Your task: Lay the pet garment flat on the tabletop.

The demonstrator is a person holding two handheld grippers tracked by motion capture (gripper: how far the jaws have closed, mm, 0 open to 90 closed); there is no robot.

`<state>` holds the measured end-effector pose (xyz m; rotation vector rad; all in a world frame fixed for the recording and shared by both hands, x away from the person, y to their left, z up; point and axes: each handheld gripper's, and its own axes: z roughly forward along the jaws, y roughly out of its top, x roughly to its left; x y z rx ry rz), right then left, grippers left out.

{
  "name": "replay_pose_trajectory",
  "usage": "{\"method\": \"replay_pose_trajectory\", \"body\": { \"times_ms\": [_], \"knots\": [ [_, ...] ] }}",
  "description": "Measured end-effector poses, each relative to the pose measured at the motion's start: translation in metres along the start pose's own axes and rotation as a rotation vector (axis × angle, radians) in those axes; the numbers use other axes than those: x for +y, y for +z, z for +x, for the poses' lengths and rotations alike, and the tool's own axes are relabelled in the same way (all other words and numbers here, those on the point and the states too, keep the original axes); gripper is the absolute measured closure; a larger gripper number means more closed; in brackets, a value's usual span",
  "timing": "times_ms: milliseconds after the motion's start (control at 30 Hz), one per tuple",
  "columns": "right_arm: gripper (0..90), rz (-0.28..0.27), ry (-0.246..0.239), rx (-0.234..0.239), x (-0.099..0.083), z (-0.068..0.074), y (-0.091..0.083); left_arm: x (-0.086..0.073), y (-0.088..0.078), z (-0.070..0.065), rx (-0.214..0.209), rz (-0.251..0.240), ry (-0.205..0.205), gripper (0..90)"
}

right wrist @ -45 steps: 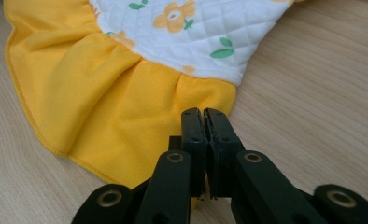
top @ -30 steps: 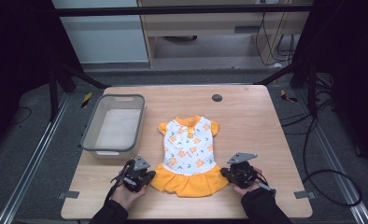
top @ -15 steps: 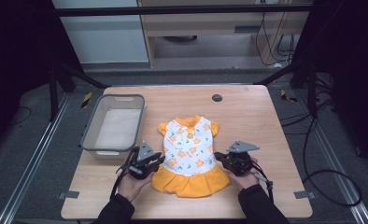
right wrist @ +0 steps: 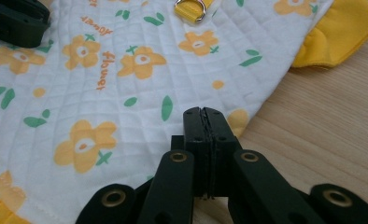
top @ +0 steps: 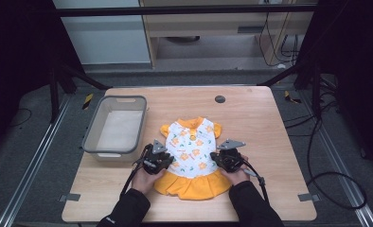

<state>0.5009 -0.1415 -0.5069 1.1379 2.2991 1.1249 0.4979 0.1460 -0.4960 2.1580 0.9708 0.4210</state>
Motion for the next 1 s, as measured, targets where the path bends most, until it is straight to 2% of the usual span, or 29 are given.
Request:
{"method": "replay_pose_trajectory", "body": {
  "times_ms": [100, 233, 300, 367, 467, 633, 767, 833, 1000],
  "knots": [
    [88.8, -0.002, -0.008, -0.011, 0.000, 0.002, 0.000, -0.001, 0.000, 0.000, 0.010, -0.005, 0.007, 71.2],
    [85.5, -0.019, 0.005, -0.002, -0.001, 0.000, -0.004, -0.001, -0.005, 0.003, 0.020, -0.001, -0.009, 55.9],
    [84.1, -0.048, 0.022, 0.005, 0.000, -0.001, -0.010, -0.001, -0.010, 0.003, 0.010, 0.001, -0.018, 49.3],
    [81.6, -0.075, 0.027, 0.013, 0.001, -0.003, -0.018, -0.001, -0.019, 0.002, -0.014, -0.004, -0.019, 47.0],
    [69.9, -0.104, 0.035, 0.010, 0.001, -0.007, -0.032, -0.004, -0.033, -0.002, -0.044, -0.033, -0.006, 41.4],
    [50.3, -0.139, 0.070, 0.004, -0.004, -0.014, -0.056, -0.016, -0.058, -0.004, -0.057, -0.082, 0.007, 36.1],
    [36.5, -0.152, 0.081, -0.030, -0.014, -0.021, -0.069, -0.031, -0.073, 0.001, -0.044, -0.094, 0.017, 31.5],
    [28.6, -0.140, 0.099, -0.040, -0.020, -0.024, -0.074, -0.039, -0.079, 0.005, -0.036, -0.096, 0.006, 30.3],
    [21.4, -0.131, 0.114, -0.061, -0.038, -0.031, -0.087, -0.053, -0.094, 0.018, 0.002, -0.107, -0.022, 27.4]
  ]
}}
